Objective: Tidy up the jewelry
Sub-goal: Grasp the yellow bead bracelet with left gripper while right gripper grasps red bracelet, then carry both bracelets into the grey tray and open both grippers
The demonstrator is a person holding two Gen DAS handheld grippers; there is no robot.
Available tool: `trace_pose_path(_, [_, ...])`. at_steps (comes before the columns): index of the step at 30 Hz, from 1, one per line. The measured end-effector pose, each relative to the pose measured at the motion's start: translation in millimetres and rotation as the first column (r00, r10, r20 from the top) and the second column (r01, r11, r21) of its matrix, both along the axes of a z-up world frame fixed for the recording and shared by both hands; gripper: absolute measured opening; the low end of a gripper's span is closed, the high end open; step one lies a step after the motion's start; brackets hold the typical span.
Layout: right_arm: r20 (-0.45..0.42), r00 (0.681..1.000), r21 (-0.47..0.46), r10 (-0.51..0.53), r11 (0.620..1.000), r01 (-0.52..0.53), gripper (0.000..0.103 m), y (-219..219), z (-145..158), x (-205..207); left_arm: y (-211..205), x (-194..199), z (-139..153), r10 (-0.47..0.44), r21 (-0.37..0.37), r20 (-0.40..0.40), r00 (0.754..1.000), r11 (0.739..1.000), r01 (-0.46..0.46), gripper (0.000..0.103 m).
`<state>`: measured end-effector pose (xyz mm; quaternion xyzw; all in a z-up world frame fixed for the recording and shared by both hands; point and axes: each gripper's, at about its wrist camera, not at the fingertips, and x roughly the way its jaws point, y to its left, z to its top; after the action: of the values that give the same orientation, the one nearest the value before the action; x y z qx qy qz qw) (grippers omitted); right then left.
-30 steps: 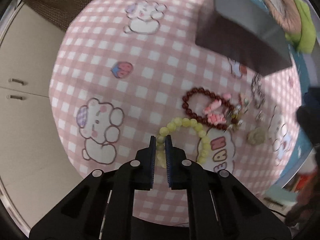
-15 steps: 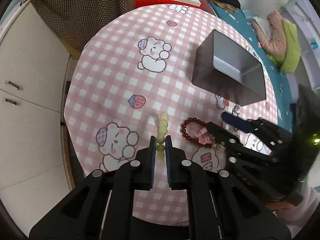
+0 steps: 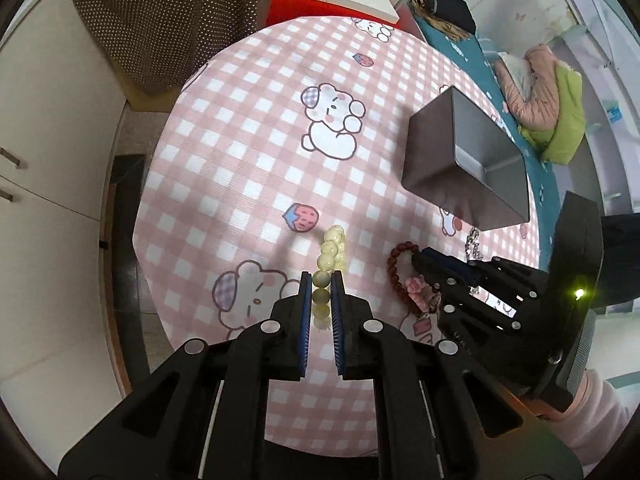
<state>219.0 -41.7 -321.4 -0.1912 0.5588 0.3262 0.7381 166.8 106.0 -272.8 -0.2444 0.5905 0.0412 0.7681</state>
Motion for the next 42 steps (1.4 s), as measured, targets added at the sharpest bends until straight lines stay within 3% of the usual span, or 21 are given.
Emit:
trace_pose_path(7, [-0.019, 0.994, 0.102, -0.105, 0.989, 0.106, 0.007, -19, 38, 5, -5, 1, 16, -0.051, -0.001, 0.060, 0.997, 0.999, 0.051, 0.009])
trace_pose_path(16, [0.043, 0.987, 0.183, -0.156, 0.972, 0.145, 0.007, -22, 82, -2, -21, 10, 49, -0.128, 0.025, 0.154, 0.980, 0.992, 0.125, 0.009])
trace_pose_path(26, [0.100, 0.965, 0.252, -0.244, 0.944, 0.212, 0.007, -39, 119, 13, -33, 42, 97, -0.199, 0.043, 0.275, 0.940, 0.980, 0.195, 0.009])
trace_pose_path(32, [0.091, 0.942, 0.313, -0.323, 0.907, 0.281, 0.007, -57, 132, 29, -45, 79, 123, -0.262, 0.044, 0.360, 0.895, 0.963, 0.264, 0.009])
trace_pose_path(39, [0.110, 0.915, 0.326, -0.389, 0.883, 0.337, 0.007, -71, 133, 47, -70, 119, 112, -0.359, 0.028, 0.342, 0.868, 0.928, 0.372, 0.009])
trace_pose_path(42, [0.099, 0.901, 0.315, -0.423, 0.872, 0.375, 0.007, -78, 126, 57, -80, 136, 95, -0.382, 0.001, 0.307, 0.871, 0.916, 0.402, 0.009])
